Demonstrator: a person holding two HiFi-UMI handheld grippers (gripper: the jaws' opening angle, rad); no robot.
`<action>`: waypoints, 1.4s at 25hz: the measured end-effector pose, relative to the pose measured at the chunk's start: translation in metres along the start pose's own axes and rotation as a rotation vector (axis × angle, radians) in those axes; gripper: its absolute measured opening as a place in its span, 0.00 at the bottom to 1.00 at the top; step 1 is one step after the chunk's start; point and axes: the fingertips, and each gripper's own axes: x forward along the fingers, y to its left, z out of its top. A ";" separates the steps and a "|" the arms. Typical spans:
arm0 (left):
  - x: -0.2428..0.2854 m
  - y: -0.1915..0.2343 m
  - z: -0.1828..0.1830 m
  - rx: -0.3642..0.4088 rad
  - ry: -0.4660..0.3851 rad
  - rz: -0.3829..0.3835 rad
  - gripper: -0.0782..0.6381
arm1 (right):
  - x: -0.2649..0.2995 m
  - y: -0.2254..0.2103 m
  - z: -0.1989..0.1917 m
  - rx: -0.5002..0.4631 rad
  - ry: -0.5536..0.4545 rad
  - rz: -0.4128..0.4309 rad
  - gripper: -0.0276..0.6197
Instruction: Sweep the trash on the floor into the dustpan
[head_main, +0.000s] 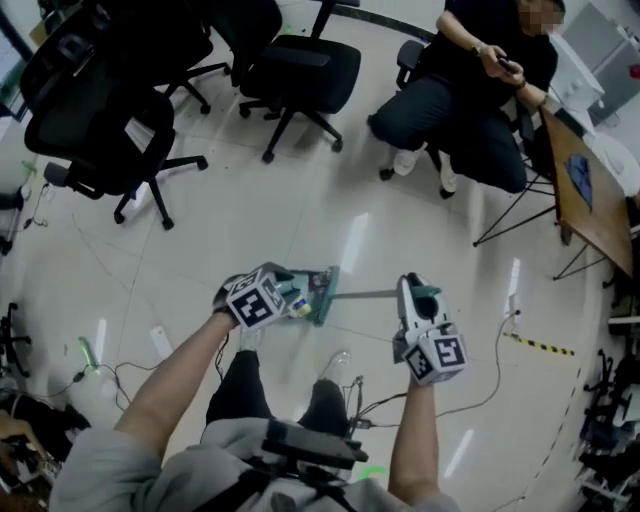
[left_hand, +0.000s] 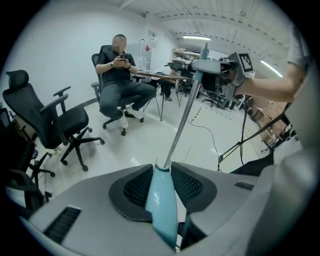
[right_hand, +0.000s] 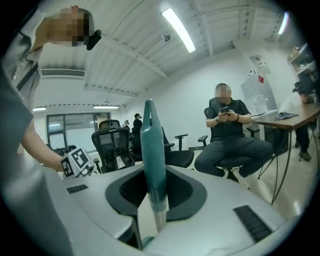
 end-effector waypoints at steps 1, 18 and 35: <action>0.001 -0.001 0.001 -0.013 0.007 0.013 0.28 | 0.005 -0.008 0.001 -0.024 0.000 0.010 0.15; 0.006 0.029 -0.020 -0.279 -0.071 0.104 0.28 | 0.099 0.022 -0.098 0.012 0.196 0.246 0.17; -0.004 -0.002 -0.008 -0.311 -0.178 0.118 0.28 | 0.026 0.072 -0.011 -0.170 0.141 0.227 0.16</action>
